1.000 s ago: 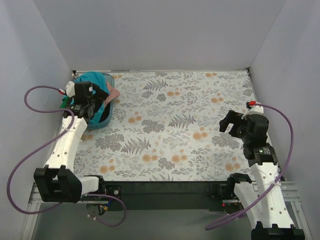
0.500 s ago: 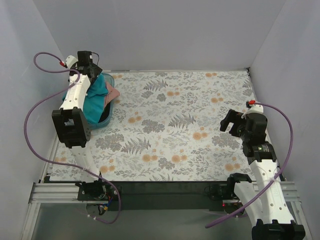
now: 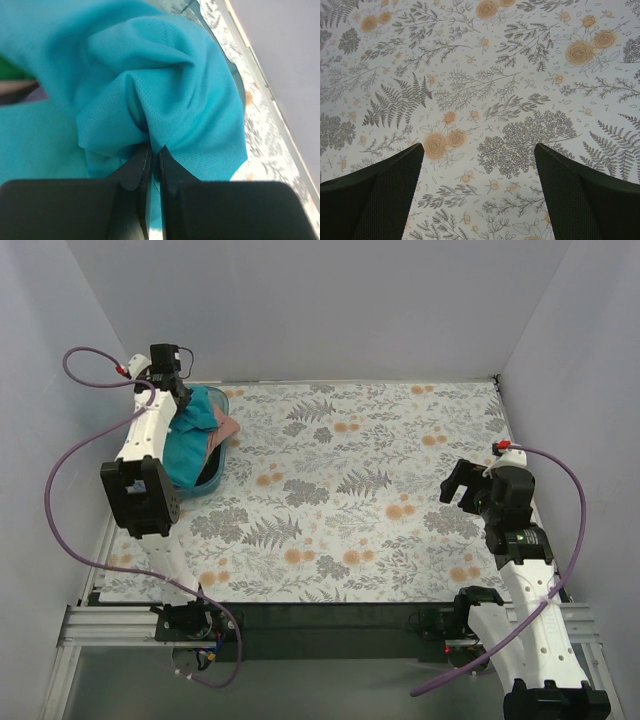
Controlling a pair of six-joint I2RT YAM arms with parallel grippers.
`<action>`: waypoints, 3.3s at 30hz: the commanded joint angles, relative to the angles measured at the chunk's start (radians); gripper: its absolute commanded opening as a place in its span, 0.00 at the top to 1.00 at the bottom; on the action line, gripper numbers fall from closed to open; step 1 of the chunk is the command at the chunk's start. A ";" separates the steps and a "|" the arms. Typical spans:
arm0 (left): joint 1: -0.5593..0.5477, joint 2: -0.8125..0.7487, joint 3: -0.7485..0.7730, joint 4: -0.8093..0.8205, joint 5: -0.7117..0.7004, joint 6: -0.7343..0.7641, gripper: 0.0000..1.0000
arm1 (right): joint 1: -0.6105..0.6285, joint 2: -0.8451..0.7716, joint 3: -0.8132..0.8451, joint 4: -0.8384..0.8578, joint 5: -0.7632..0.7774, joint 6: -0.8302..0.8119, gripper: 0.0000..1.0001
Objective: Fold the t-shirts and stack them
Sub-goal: Grab the tshirt from the pile, then move the tshirt to the center of the board, then flatten the tshirt out
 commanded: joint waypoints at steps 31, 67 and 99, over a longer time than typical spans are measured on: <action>-0.749 -0.596 -0.498 0.410 -0.067 0.170 0.96 | -0.005 -0.199 0.128 -0.191 0.053 -0.010 0.02; -0.486 -0.074 -0.577 0.394 0.231 0.024 0.19 | 0.182 0.810 0.297 0.211 0.148 0.060 0.05; -0.549 -1.062 -0.909 0.598 0.317 0.098 1.00 | 0.252 0.215 0.409 0.085 0.089 -0.004 0.99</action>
